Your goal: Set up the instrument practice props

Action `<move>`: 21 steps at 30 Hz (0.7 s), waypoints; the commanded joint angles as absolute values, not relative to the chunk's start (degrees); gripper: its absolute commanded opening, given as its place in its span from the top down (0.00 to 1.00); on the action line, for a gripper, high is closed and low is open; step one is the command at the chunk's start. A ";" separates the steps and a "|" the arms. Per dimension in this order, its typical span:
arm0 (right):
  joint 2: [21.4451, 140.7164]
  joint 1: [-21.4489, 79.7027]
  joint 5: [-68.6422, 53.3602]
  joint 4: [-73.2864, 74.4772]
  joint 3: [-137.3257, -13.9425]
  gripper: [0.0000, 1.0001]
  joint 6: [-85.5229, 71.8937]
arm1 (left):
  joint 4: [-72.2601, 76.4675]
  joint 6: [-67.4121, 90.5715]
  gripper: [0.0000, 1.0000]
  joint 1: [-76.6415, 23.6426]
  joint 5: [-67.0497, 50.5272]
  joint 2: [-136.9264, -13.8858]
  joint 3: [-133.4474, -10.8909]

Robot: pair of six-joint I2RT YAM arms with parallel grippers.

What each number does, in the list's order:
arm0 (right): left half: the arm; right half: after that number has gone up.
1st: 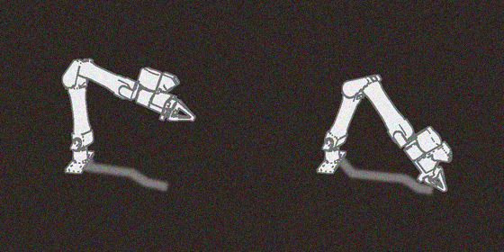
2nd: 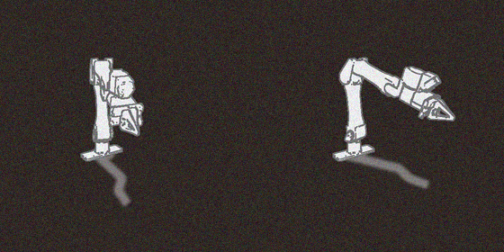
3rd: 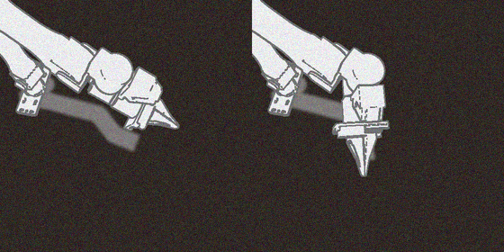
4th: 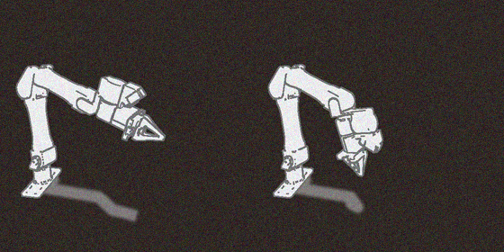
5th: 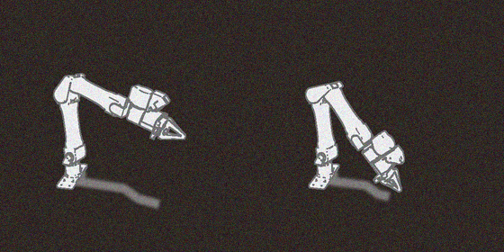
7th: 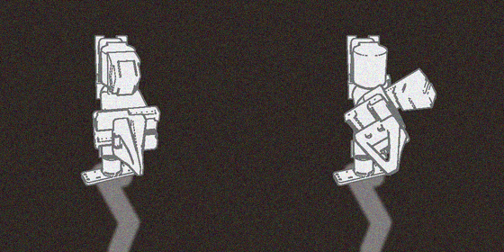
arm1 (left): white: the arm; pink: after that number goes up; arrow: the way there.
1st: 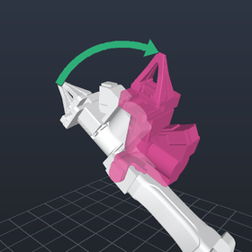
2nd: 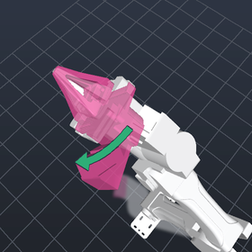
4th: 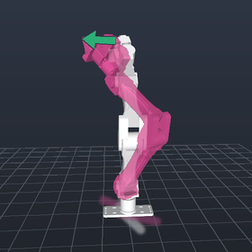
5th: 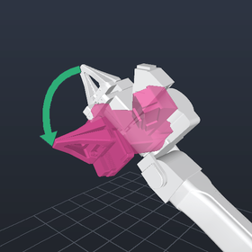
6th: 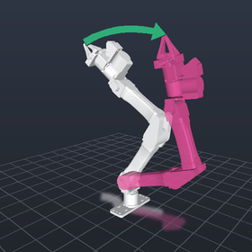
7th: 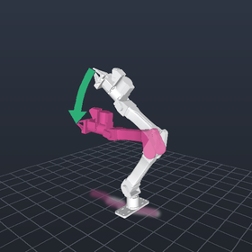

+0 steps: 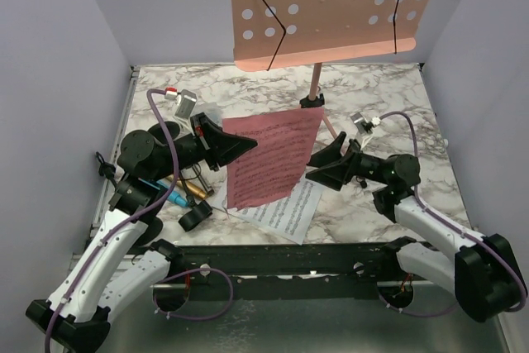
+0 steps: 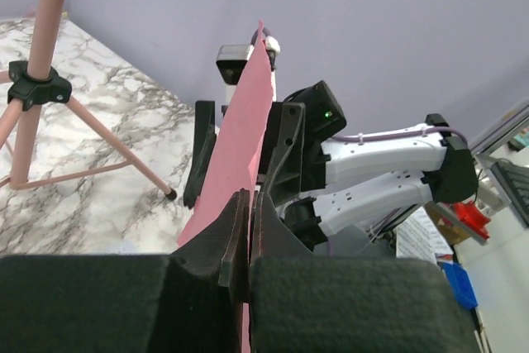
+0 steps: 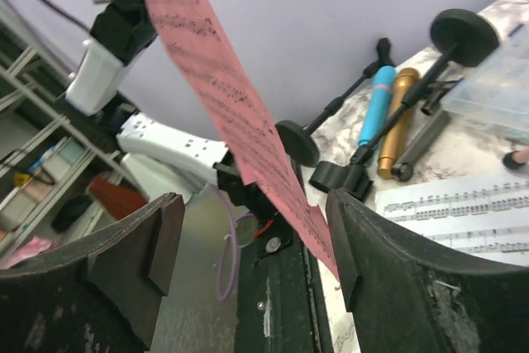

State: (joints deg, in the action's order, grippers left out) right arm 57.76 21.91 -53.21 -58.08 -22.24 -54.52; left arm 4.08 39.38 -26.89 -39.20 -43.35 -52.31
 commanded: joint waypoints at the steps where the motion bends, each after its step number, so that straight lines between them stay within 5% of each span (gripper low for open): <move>1: 62.44 21.79 -60.34 -77.77 -23.86 0.25 -64.47 | 11.63 45.56 1.00 -26.71 -36.91 -44.35 -53.11; 6: 70.68 21.78 -58.70 -99.91 -24.35 0.41 -77.84 | 16.21 48.83 1.00 -26.72 -35.87 -45.42 -51.90; 10: 73.71 21.87 -57.87 -102.05 -26.60 0.49 -80.01 | 18.98 51.40 1.00 -26.74 -36.43 -46.26 -51.62; 21: 71.43 21.88 -57.29 -94.68 -33.14 0.41 -77.75 | 21.05 53.56 1.00 -26.72 -37.00 -46.78 -51.07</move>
State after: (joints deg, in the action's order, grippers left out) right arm 72.69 21.91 -57.08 -84.29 -30.57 -77.58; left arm 18.31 51.88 -26.89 -37.43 -46.63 -51.57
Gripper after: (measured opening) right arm 0.581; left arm 0.019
